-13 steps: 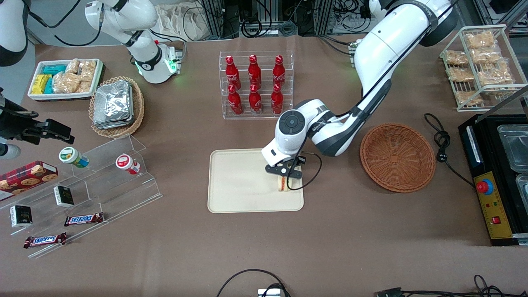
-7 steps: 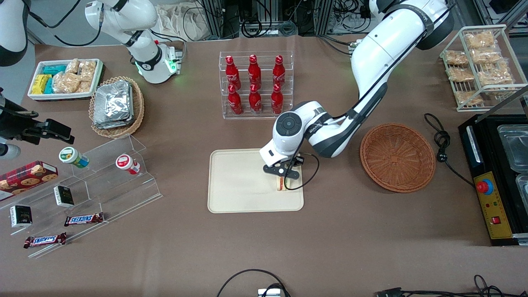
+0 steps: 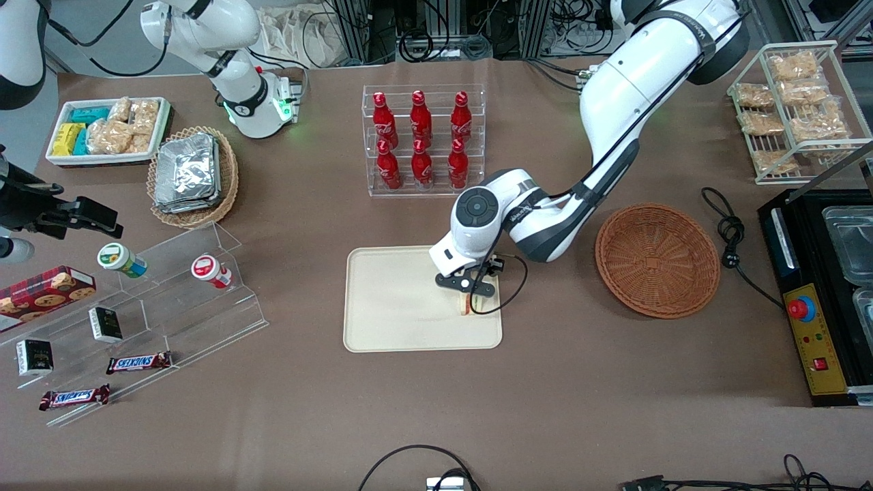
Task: Place sandwich from basket to tray
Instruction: 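Lower the sandwich onto the tray and open the left gripper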
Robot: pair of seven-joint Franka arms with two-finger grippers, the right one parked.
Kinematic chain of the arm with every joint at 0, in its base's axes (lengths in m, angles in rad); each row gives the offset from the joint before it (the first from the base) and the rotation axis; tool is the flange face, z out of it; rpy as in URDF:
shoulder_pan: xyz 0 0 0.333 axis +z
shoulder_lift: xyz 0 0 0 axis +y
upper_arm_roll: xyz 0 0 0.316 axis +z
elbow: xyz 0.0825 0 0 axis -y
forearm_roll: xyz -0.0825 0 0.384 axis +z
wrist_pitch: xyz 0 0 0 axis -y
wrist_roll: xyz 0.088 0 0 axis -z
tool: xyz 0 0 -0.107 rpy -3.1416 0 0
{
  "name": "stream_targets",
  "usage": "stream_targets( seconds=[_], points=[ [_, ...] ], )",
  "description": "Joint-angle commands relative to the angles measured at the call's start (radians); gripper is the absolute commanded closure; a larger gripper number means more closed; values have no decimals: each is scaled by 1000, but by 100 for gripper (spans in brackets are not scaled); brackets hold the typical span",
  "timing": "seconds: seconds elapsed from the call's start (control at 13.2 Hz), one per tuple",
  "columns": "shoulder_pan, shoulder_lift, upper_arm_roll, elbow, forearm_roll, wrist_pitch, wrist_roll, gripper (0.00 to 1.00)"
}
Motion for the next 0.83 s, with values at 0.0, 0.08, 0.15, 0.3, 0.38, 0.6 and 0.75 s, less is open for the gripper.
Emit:
stream_targets(
  seconds=[0.0, 0.08, 0.15, 0.3, 0.38, 0.6, 0.75],
  points=[
    [-21, 23, 8, 43, 20, -24, -39, 8],
    [-19, 23, 10, 47, 17, -24, -40, 1],
    [-19, 25, 10, 58, 18, -24, -56, 1],
    [-19, 23, 10, 58, 20, -24, -73, 0],
    [-17, 21, 10, 60, 20, -24, -73, 0],
    [-7, 9, 8, 64, 18, -32, -73, 0],
    [7, 5, 8, 81, 20, -50, -73, 0]
  ],
)
